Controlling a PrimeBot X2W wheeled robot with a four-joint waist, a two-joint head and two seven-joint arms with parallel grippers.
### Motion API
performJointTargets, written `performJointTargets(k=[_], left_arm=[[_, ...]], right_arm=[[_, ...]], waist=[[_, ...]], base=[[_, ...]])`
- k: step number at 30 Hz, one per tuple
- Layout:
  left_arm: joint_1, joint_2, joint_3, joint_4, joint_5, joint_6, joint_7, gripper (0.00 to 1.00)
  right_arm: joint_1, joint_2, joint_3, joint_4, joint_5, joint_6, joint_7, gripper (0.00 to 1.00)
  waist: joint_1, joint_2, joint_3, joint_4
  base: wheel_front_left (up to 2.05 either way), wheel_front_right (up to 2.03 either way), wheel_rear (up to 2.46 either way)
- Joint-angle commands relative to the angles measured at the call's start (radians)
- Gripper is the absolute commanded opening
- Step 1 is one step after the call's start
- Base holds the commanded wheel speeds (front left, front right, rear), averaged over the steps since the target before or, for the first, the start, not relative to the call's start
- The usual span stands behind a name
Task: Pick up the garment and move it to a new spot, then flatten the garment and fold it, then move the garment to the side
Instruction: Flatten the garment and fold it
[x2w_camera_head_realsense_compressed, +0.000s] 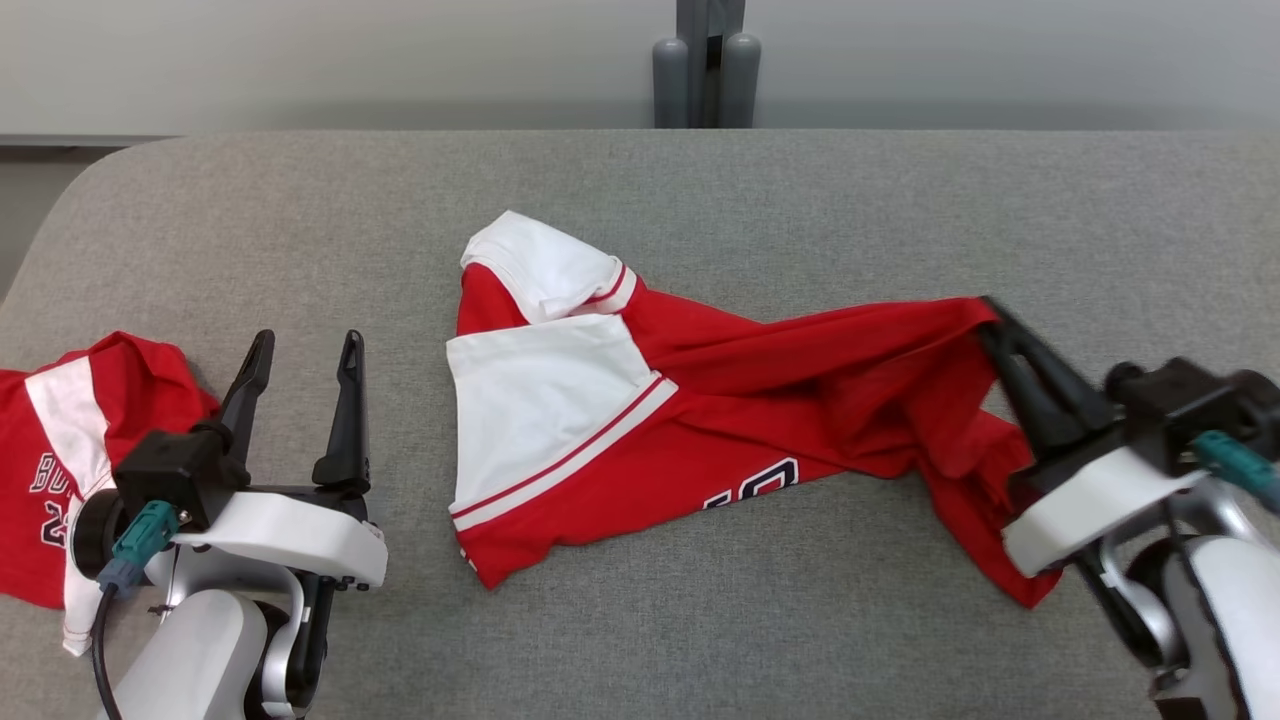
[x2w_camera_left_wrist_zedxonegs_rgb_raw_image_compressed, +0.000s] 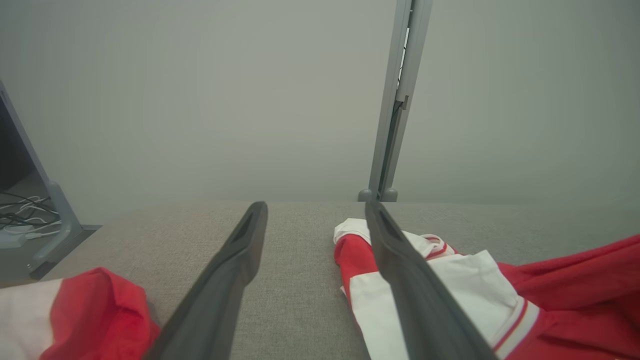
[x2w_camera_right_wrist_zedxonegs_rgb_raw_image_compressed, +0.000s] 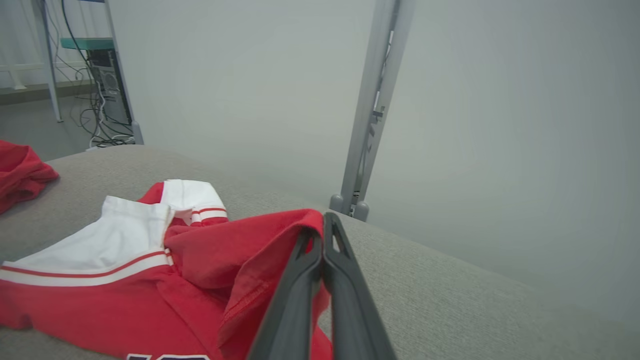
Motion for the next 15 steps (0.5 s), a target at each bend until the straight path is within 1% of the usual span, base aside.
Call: performJointTargets(k=[1,5,7,10,13,15], left_arm=[[0.013,0.003,0.001,-0.004,-0.001,0.004,0.003,1.00],[0.015,0.008,-0.004,-0.012,0.000,0.009,0.010,1.00],[0.014,0.009,-0.009,-0.018,0.002,0.009,0.014,1.00],[0.017,0.009,-0.015,-0.026,0.003,0.012,0.023,1.00],[0.017,0.010,-0.018,-0.032,0.001,0.013,0.027,1.00],[0.018,0.012,-0.019,-0.034,0.000,0.013,0.031,1.00]], right_arm=[[0.016,0.004,-0.021,-0.004,-0.006,0.000,0.002,0.00],[0.038,0.023,-0.147,0.002,-0.016,0.000,0.006,0.00],[0.056,0.024,-0.186,0.042,-0.018,-0.001,0.022,0.00],[0.062,0.023,-0.234,0.122,-0.019,-0.001,0.012,0.00],[0.051,0.030,-0.276,0.223,-0.024,-0.001,-0.027,0.00],[0.021,0.031,-0.287,0.287,-0.030,-0.001,-0.072,0.00]], waist=[[-0.0001,0.0000,-0.006,-0.005],[-0.0001,0.0000,-0.013,-0.008],[-0.0001,0.0000,-0.012,-0.006],[-0.0001,0.0000,-0.009,-0.002],[-0.0001,0.0000,-0.003,0.001],[-0.0001,0.0000,0.003,0.000]], base=[[0.00,0.00,0.00],[0.00,0.00,0.00],[0.00,0.00,0.00],[0.00,0.00,0.00],[0.00,0.00,0.00],[0.00,0.00,0.00]])
